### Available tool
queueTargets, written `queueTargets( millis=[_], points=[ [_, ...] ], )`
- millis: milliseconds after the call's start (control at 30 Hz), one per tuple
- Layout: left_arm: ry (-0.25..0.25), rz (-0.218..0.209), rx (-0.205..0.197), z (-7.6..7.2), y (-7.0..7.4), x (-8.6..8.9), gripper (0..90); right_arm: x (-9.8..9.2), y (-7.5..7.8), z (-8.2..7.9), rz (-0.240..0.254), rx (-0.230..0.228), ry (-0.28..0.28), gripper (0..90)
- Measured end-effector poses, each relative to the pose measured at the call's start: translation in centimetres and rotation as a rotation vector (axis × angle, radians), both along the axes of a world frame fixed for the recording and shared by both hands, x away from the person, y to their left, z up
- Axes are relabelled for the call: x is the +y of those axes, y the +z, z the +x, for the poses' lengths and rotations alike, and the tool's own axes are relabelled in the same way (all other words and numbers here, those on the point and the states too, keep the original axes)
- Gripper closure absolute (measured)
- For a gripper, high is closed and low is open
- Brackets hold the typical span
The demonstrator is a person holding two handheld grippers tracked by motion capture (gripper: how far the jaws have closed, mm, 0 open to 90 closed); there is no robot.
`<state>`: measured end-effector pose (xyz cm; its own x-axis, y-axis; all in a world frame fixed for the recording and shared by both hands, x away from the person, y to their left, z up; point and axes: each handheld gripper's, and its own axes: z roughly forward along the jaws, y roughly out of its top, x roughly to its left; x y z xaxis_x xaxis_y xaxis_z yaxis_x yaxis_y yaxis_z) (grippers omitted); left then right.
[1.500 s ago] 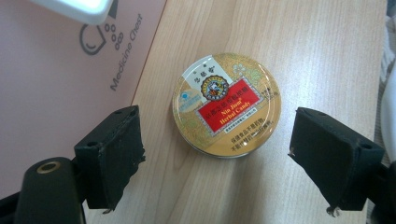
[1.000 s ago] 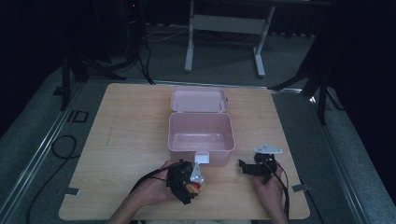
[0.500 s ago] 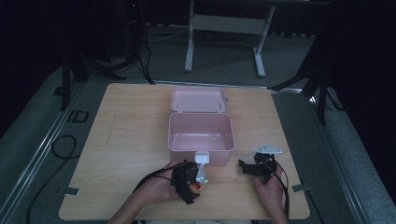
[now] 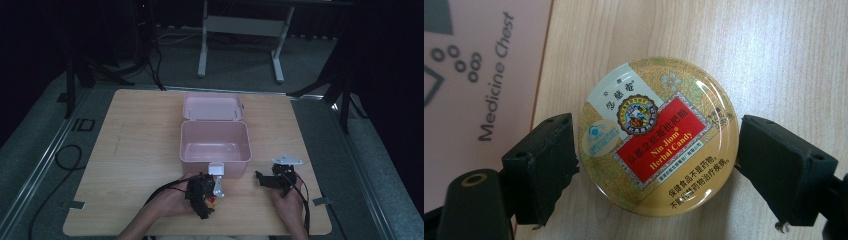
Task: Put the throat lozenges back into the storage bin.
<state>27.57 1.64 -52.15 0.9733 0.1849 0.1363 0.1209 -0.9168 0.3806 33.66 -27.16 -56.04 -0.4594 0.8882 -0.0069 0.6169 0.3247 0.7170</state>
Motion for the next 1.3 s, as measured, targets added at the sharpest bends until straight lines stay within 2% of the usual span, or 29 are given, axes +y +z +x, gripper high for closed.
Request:
queueTargets(
  millis=[600, 867, 1300],
  points=[
    [-0.038, 0.021, -0.007, -0.3, -0.1, -1.0, 20.2, 0.0, 0.0, 0.0, 0.0, 0.0, 0.0, 12.4],
    [-0.053, 0.051, -0.005, -0.1, -0.2, -2.0, 19.6, 0.0, 0.0, 0.0, -0.001, -0.001, 0.001, 12.4],
    [-0.064, 0.08, 0.025, 0.2, 0.0, -2.4, 20.4, 0.0, 0.0, 0.0, -0.001, -0.001, 0.001, 12.4]
  ],
)
